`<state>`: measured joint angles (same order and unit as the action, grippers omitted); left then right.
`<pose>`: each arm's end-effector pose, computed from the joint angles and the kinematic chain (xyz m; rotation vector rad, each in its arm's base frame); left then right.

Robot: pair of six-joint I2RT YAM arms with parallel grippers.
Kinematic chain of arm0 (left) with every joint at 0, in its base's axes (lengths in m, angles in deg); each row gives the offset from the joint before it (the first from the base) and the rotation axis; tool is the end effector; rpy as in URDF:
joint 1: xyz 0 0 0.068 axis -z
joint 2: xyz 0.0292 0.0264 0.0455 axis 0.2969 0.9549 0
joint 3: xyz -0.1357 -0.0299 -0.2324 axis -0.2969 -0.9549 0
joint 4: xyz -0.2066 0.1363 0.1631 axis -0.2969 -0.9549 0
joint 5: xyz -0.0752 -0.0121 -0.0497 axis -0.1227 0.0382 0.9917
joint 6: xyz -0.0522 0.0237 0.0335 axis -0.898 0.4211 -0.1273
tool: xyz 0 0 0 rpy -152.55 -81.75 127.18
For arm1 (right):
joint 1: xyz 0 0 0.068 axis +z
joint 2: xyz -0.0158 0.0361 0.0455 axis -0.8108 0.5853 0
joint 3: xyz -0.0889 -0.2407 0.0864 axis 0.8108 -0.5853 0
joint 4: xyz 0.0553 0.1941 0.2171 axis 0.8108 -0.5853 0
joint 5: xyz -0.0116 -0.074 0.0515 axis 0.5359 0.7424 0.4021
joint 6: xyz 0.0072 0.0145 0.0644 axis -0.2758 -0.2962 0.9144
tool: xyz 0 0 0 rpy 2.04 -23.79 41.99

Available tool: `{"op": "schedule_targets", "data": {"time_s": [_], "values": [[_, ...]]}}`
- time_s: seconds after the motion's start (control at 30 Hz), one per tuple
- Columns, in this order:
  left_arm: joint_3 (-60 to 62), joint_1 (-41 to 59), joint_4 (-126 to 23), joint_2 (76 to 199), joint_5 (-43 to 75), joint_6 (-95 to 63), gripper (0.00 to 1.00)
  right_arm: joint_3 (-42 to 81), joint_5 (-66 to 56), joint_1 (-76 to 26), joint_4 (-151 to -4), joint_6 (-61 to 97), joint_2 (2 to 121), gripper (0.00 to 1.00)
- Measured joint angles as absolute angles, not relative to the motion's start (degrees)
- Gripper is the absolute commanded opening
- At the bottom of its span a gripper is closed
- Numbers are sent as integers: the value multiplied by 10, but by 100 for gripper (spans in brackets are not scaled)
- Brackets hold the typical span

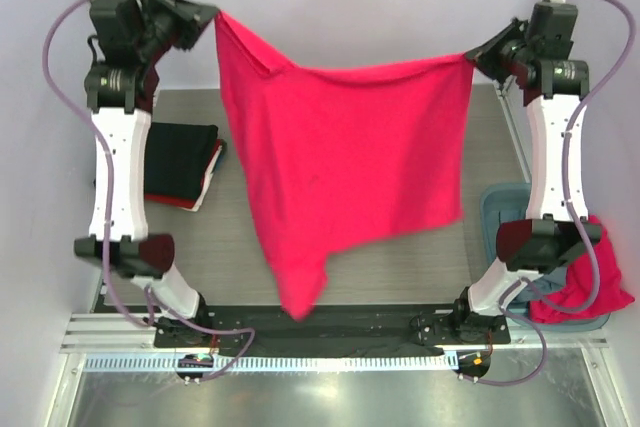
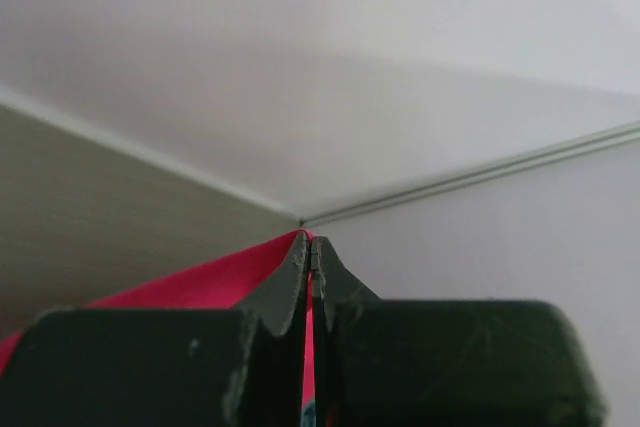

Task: Fold and stack the t-shirts
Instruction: Flatten the tshirt out

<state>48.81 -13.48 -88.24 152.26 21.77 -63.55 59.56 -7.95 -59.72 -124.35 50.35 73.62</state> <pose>0.3557 -0.0363 0.5593 -0.6257 1.6321 -1.0178 0.3833 -0.0273 0.4869 0.6602 1.9289 0.5622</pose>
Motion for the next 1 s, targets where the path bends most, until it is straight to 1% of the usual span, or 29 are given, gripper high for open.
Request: {"op": "schedule_targets", "data": {"time_s": [0.07,0.13,0.27,0.37,0.43,0.53,0.6,0.73,0.87,1.0], "values": [[601,-150,-886,1600,230,-647,0,656,-90,-611,-1257,511,778,1],[667,-162,-870,1638,240,-663,0,720,-105,-632,-1259,522,800,1],[704,-181,-807,1646,268,-696,0,791,-144,-673,-1225,549,797,1],[691,-182,-748,1636,270,-692,0,787,-179,-683,-1183,560,794,1],[643,-178,-720,1617,263,-674,0,754,-202,-682,-1152,565,794,1],[546,-168,-683,1593,258,-652,0,636,-226,-678,-1099,568,789,1],[475,-159,-654,1588,258,-641,0,535,-232,-678,-1073,569,793,1],[265,-121,-600,1567,242,-623,0,364,-232,-678,-1051,567,816,1],[100,-70,-592,1545,212,-610,0,254,-226,-678,-1035,558,818,1],[-49,-22,-590,1455,176,-597,0,168,-219,-678,-1004,543,791,1]]}}
